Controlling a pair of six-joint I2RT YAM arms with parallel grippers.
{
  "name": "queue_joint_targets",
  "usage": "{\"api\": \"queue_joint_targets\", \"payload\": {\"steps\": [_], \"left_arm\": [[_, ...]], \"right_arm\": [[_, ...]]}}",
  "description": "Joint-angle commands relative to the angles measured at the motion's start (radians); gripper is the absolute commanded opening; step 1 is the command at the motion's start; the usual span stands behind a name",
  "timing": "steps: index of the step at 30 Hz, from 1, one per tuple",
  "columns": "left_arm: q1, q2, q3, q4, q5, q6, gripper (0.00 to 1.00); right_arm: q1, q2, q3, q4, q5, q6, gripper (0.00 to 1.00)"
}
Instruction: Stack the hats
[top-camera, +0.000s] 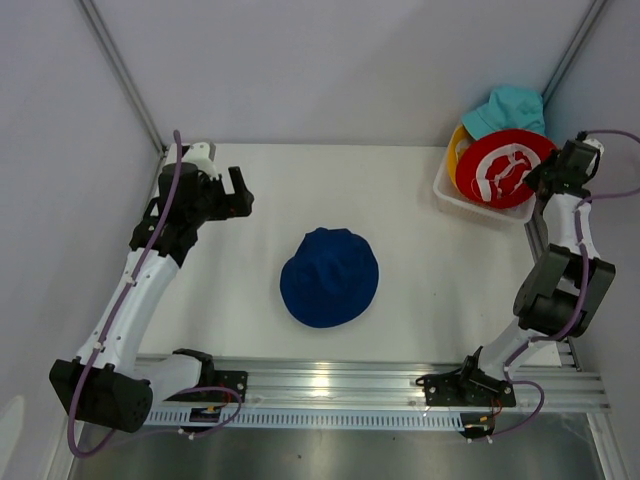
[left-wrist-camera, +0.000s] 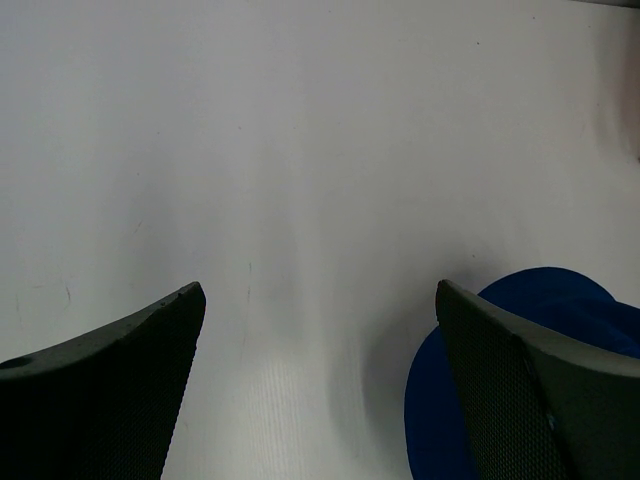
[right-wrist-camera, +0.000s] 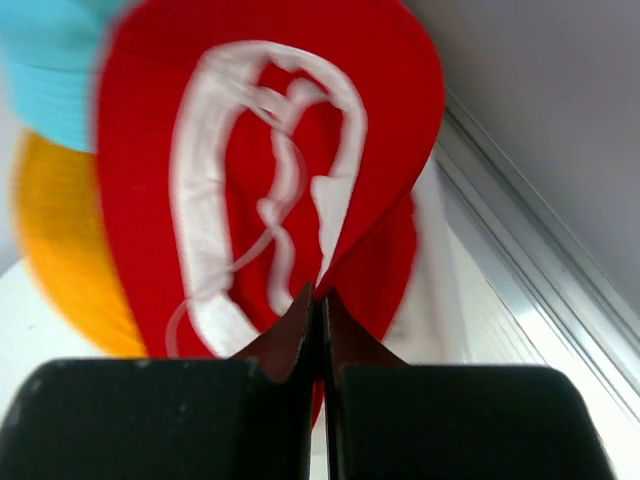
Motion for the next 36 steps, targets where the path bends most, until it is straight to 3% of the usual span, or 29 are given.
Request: {"api": "queue_joint_targets", "payload": {"steps": [1, 5, 12, 17, 21, 24, 27, 28, 30, 32, 36], "left_arm": [[-0.007, -0.020, 0.017, 0.037, -0.004, 0.024, 0.99], [-0.007, -0.032, 0.026, 0.037, 0.029, 0.025, 0.99], [-0.008, -0.038, 0.136, 0.035, 0.153, 0.039, 0.99], [-0.039, 0.037, 0.265, 0.055, 0.263, 0.099, 1.00], [-0.068, 0.156, 0.484, 0.017, 0.251, 0.154, 0.99], [-0.074, 0.242, 0.593, -0.011, 0.344, 0.208, 1.00], [-0.100, 0.261, 0.580, -0.032, 0.537, 0.470, 1.00], [-0.105, 0.256, 0.530, -0.044, 0.579, 0.619, 1.00], [-0.105, 0.244, 0.496, -0.040, 0.647, 0.741, 0.98], [-0.103, 0.242, 0.434, 0.021, 0.661, 0.783, 0.98], [-0.103, 0.262, 0.437, 0.032, 0.743, 0.727, 0.98]], "right_arm": [[0.026, -0.073, 0.122, 0.069, -0.123, -0.047, 0.00], [0.140, -0.147, 0.209, 0.092, -0.143, -0.216, 0.00], [0.353, -0.087, 0.524, -0.159, -0.235, -0.471, 0.00], [0.526, -0.088, 0.518, -0.247, -0.287, -0.781, 0.00], [0.628, -0.084, 0.506, -0.315, -0.298, -0.938, 0.00], [0.698, -0.089, 0.480, -0.323, -0.326, -1.006, 0.00], [0.761, -0.087, 0.473, -0.330, -0.333, -1.047, 0.00], [0.772, -0.087, 0.473, -0.330, -0.341, -1.055, 0.00], [0.793, -0.090, 0.472, -0.313, -0.375, -1.063, 0.00], [0.804, -0.089, 0.472, -0.287, -0.402, -1.061, 0.00], [0.829, -0.081, 0.475, -0.257, -0.399, -1.060, 0.00]]}}
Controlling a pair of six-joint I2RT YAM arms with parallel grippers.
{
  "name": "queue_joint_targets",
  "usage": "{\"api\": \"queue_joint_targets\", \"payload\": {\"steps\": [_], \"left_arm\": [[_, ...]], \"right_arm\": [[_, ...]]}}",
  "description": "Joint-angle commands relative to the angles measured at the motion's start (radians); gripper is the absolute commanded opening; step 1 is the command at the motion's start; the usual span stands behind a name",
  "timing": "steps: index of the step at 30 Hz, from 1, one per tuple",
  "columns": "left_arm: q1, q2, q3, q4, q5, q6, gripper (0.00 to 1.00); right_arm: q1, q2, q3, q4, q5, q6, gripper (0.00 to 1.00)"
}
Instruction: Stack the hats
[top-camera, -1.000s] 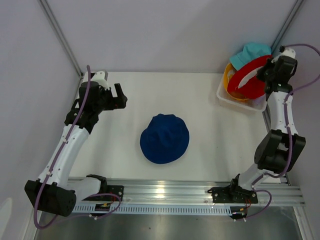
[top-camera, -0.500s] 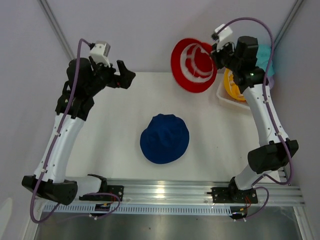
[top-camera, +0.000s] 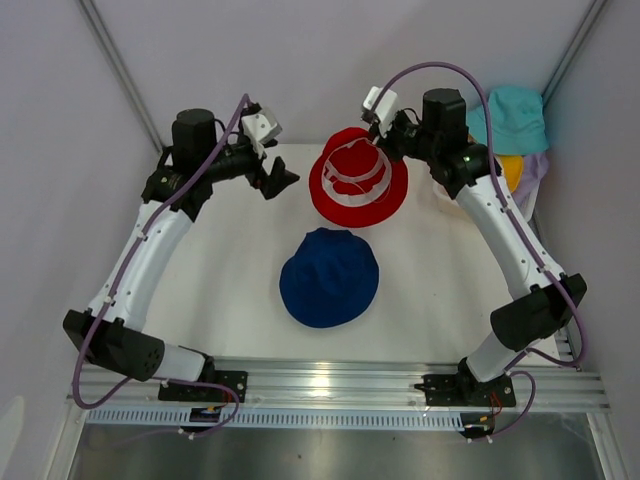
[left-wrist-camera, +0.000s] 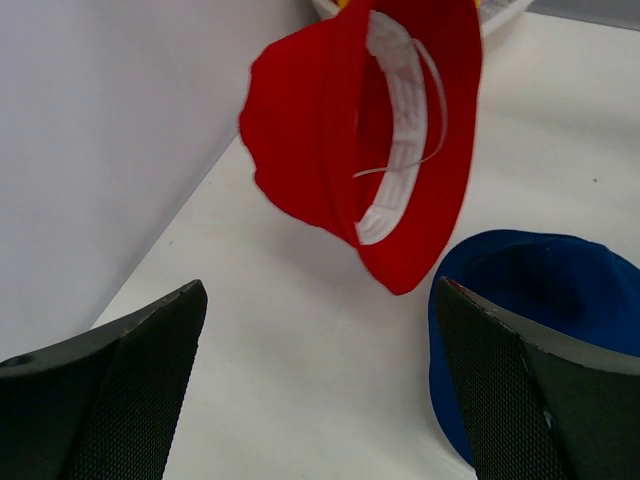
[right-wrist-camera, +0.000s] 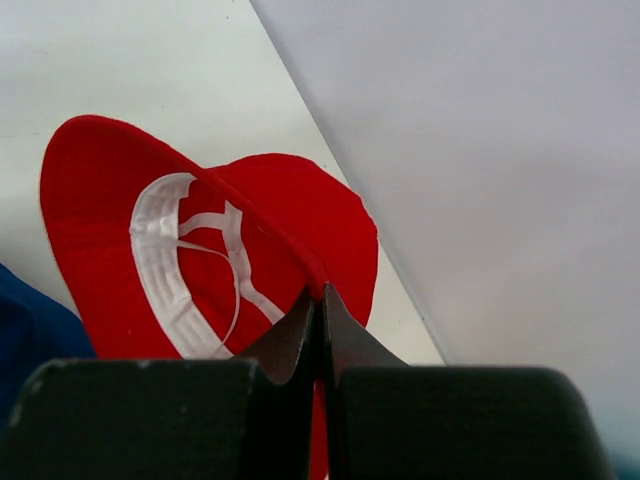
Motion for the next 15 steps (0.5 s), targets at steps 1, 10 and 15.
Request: {"api": "queue_joint_targets", "payload": {"steps": [1, 10, 15], "left_arm": [[-0.002, -0.006, -0.008, 0.068, 0.178, 0.032, 0.98], [-0.028, 0.012, -0.125, 0.337, 0.123, -0.130, 0.95], [-0.034, 0.103, -0.076, 0.335, 0.047, -0.162, 0.76]], "right_arm": [[0.020, 0.004, 0.016, 0.081, -0.026, -0.017, 0.00], [0.048, 0.022, 0.016, 0.158, -0.054, 0.041, 0.00], [0.079, 0.012, 0.010, 0.172, -0.058, 0.058, 0.00]]}}
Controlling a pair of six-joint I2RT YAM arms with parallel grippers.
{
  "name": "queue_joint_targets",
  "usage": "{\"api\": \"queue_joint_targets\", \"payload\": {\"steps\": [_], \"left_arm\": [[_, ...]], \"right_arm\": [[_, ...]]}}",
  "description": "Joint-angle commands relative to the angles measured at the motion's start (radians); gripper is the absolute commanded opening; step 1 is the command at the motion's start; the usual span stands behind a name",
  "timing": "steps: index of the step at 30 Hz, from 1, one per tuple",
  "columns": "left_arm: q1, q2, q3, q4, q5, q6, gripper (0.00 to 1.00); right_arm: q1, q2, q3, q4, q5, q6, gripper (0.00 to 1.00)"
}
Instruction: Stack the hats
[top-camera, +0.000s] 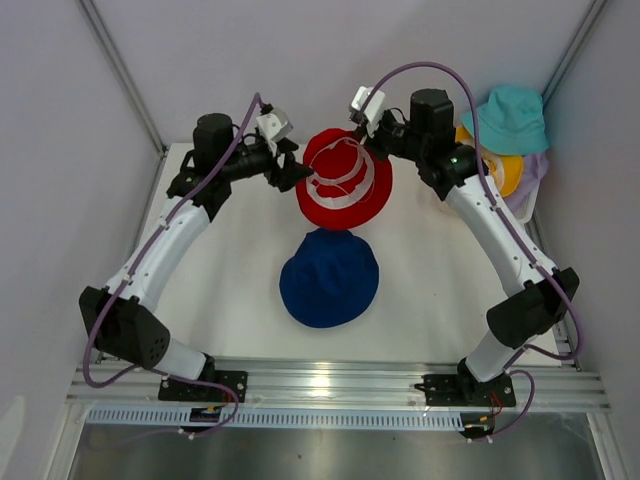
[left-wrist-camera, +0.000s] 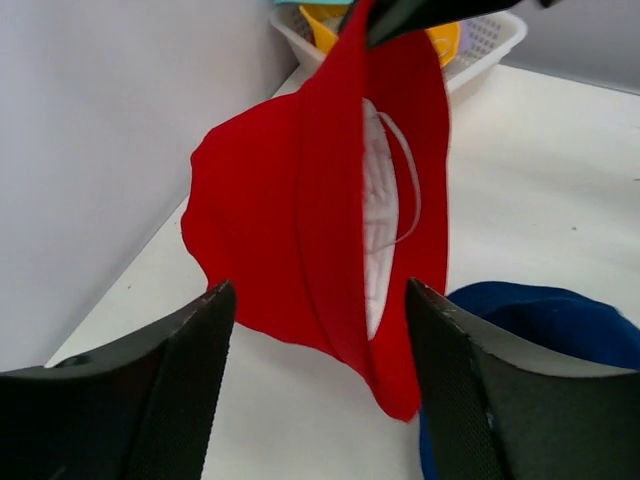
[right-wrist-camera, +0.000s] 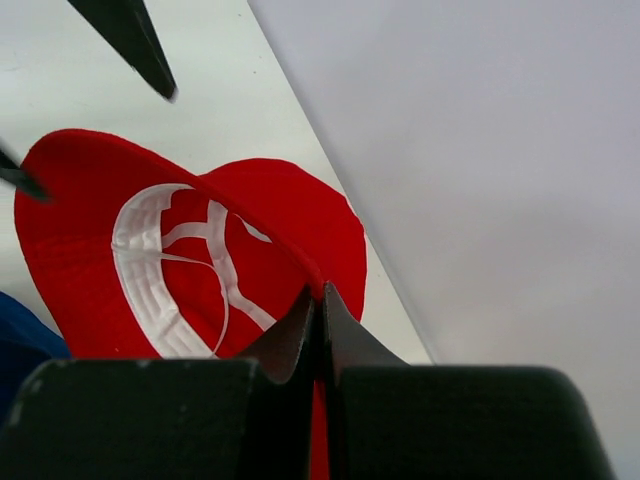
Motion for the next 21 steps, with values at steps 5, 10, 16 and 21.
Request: {"api": "queue_joint_targets", "payload": {"steps": [5, 10, 16, 21], "left_arm": [[-0.006, 0.071, 0.007, 0.105, -0.104, -0.062, 0.51], [-0.003, 0.060, -0.039, 0.167, -0.222, -0.101, 0.22], [0.007, -0.068, -0.128, 0.199, -0.083, -0.053, 0.01], [0.007, -0.188, -0.268, 0.188, 0.042, 0.080, 0.01]], "right_arm": [[0.048, -0.064, -0.057, 0.125, -0.022, 0.047, 0.00], [0.075, -0.128, -0.125, 0.147, 0.006, 0.072, 0.00], [0.112, -0.217, -0.249, 0.158, 0.061, 0.093, 0.00], [0.129, -0.309, -0.368, 0.216, 0.084, 0.159, 0.00]]}}
